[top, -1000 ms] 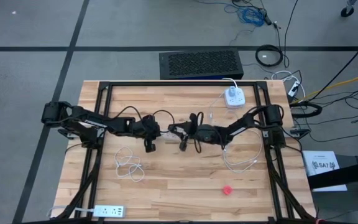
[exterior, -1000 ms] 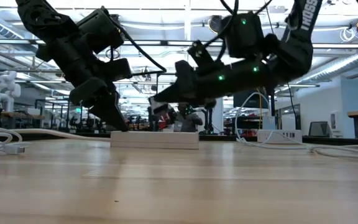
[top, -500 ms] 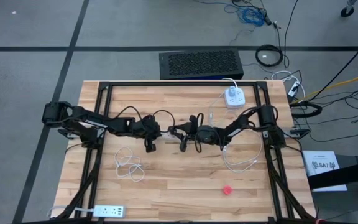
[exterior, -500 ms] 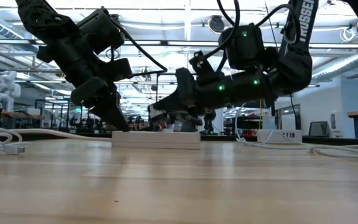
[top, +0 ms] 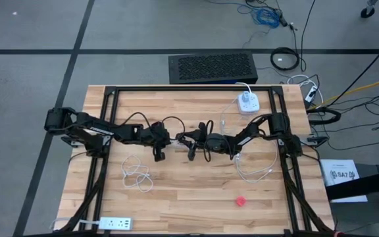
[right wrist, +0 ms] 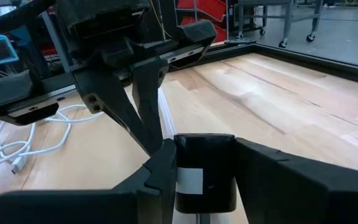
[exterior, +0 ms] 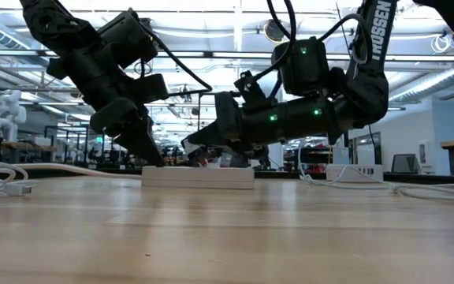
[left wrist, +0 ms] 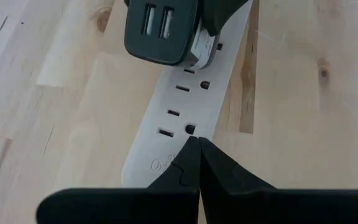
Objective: Insert USB
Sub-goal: Insert the black charger adapter into the white outlet extension
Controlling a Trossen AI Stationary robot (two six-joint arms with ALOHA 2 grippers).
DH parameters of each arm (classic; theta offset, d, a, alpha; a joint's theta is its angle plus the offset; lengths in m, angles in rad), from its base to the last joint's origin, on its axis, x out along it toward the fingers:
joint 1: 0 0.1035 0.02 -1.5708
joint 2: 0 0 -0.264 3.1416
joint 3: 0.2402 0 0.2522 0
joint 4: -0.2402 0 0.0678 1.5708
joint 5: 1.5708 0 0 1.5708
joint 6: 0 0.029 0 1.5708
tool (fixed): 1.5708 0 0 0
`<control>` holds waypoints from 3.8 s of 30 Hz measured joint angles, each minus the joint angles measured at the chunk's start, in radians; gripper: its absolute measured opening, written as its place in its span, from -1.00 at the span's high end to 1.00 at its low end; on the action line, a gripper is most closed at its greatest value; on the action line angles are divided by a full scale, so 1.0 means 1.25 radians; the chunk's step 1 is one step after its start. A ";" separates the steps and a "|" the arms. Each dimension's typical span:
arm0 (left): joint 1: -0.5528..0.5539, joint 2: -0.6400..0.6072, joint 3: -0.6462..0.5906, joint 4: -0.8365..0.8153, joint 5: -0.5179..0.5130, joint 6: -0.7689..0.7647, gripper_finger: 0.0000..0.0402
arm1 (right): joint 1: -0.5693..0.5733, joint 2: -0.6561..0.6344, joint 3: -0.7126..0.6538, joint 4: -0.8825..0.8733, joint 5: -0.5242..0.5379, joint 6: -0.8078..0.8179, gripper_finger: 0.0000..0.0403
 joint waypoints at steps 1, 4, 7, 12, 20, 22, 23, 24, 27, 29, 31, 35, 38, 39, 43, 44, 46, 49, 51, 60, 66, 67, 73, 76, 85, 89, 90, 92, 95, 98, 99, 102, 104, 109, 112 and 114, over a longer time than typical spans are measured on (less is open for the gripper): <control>0.000 0.000 0.000 0.000 0.000 0.000 1.00 | 0.000 0.000 0.000 -0.001 0.000 -0.001 0.49; 0.000 0.000 0.000 -0.001 0.000 0.000 1.00 | 0.000 0.000 0.000 -0.007 -0.002 -0.010 0.49; 0.000 0.000 0.000 -0.001 0.000 0.000 1.00 | 0.003 0.000 0.000 -0.021 -0.001 -0.018 0.49; -0.001 0.000 0.000 -0.003 0.004 0.000 1.00 | 0.018 0.000 0.000 -0.038 0.009 -0.049 0.49; -0.001 0.000 0.000 -0.004 0.004 0.002 1.00 | 0.029 0.000 0.000 -0.043 0.027 -0.066 0.50; -0.001 -0.001 0.000 -0.004 0.003 0.002 1.00 | 0.029 0.000 0.000 -0.044 0.027 -0.066 0.50; -0.001 0.000 0.000 -0.004 0.003 0.002 1.00 | 0.029 -0.001 -0.001 -0.045 0.027 -0.069 0.50; -0.001 -0.001 0.000 -0.004 0.003 0.001 1.00 | 0.029 -0.003 -0.001 -0.049 0.026 -0.072 0.50; 0.000 -0.001 0.000 -0.004 0.003 -0.010 1.00 | 0.029 -0.023 -0.001 -0.090 0.021 -0.083 0.50; 0.000 -0.001 0.000 -0.004 -0.002 -0.017 1.00 | 0.029 -0.041 -0.001 -0.130 0.019 -0.088 0.52; 0.000 -0.001 0.000 -0.004 -0.004 -0.018 1.00 | 0.030 -0.052 -0.001 -0.163 0.018 -0.096 0.54; 0.000 -0.001 0.000 -0.003 -0.007 -0.019 1.00 | 0.029 -0.054 -0.001 -0.193 0.019 -0.100 0.54; 0.000 -0.001 0.000 -0.002 -0.009 -0.025 1.00 | 0.029 -0.055 -0.001 -0.212 0.023 -0.104 0.55; 0.000 -0.001 0.000 -0.002 -0.009 -0.025 1.00 | 0.029 -0.055 -0.001 -0.213 0.022 -0.113 0.55; 0.000 -0.001 0.000 -0.001 -0.014 -0.030 1.00 | 0.028 -0.056 -0.004 -0.221 0.022 -0.123 0.55; 0.000 -0.001 0.000 -0.001 -0.015 -0.033 1.00 | 0.028 -0.057 -0.008 -0.219 0.027 -0.123 0.56; 0.000 0.000 0.000 0.000 -0.023 -0.036 1.00 | 0.028 -0.058 -0.019 -0.220 0.042 -0.123 0.57; 0.001 -0.001 -0.001 -0.006 -0.033 -0.040 1.00 | 0.027 -0.055 -0.040 -0.252 0.066 -0.125 0.87; 0.002 -0.001 -0.001 -0.002 -0.040 -0.040 1.00 | 0.028 -0.051 -0.046 -0.244 0.085 -0.125 0.99; 0.001 0.000 -0.001 0.017 -0.051 -0.062 1.00 | 0.004 -0.052 -0.057 -0.224 0.079 -0.130 0.98; 0.000 0.000 -0.001 0.017 -0.046 -0.082 1.00 | 0.015 -0.065 -0.057 -0.233 0.066 -0.119 0.99; 0.000 0.000 -0.001 0.018 -0.043 -0.082 1.00 | 0.020 -0.074 -0.057 -0.240 0.064 -0.114 0.99; -0.001 0.000 0.000 0.021 -0.033 -0.101 1.00 | 0.045 -0.167 -0.061 -0.289 0.056 -0.106 1.00; -0.001 0.000 0.000 0.021 -0.034 -0.103 1.00 | 0.051 -0.207 -0.058 -0.290 0.058 -0.118 1.00; -0.001 0.000 -0.001 0.039 -0.039 -0.103 1.00 | 0.004 -0.190 0.025 -0.390 0.045 -0.196 1.00; -0.001 0.000 -0.001 0.039 -0.039 -0.103 1.00 | -0.022 -0.188 0.073 -0.450 0.015 -0.205 1.00; -0.001 0.000 -0.001 0.039 -0.039 -0.103 1.00 | -0.025 -0.188 0.076 -0.468 0.014 -0.206 1.00; -0.001 0.000 -0.001 0.040 -0.040 -0.102 1.00 | -0.032 -0.185 0.081 -0.493 0.006 -0.207 1.00; -0.001 0.000 -0.001 0.040 -0.040 -0.102 1.00 | -0.035 -0.181 0.083 -0.505 -0.002 -0.196 1.00; -0.001 0.000 -0.001 0.040 -0.040 -0.102 1.00 | -0.038 -0.155 0.086 -0.490 0.003 -0.186 1.00; -0.001 0.000 -0.001 0.039 -0.041 -0.102 1.00 | -0.040 -0.145 0.086 -0.480 0.008 -0.183 1.00; -0.001 0.000 -0.001 0.036 -0.042 -0.099 1.00 | -0.047 -0.115 0.088 -0.468 0.007 -0.170 1.00; -0.001 0.000 -0.001 0.035 -0.043 -0.096 1.00 | -0.049 -0.104 0.089 -0.462 0.006 -0.161 1.00; -0.001 0.000 -0.001 0.037 -0.043 -0.096 1.00 | -0.049 -0.093 0.089 -0.452 0.003 -0.162 1.00; -0.001 0.000 -0.001 0.039 -0.043 -0.103 1.00 | -0.046 -0.092 0.087 -0.457 0.001 -0.163 1.00; -0.001 0.000 -0.001 0.039 -0.043 -0.106 1.00 | -0.042 -0.092 0.087 -0.462 0.007 -0.164 1.00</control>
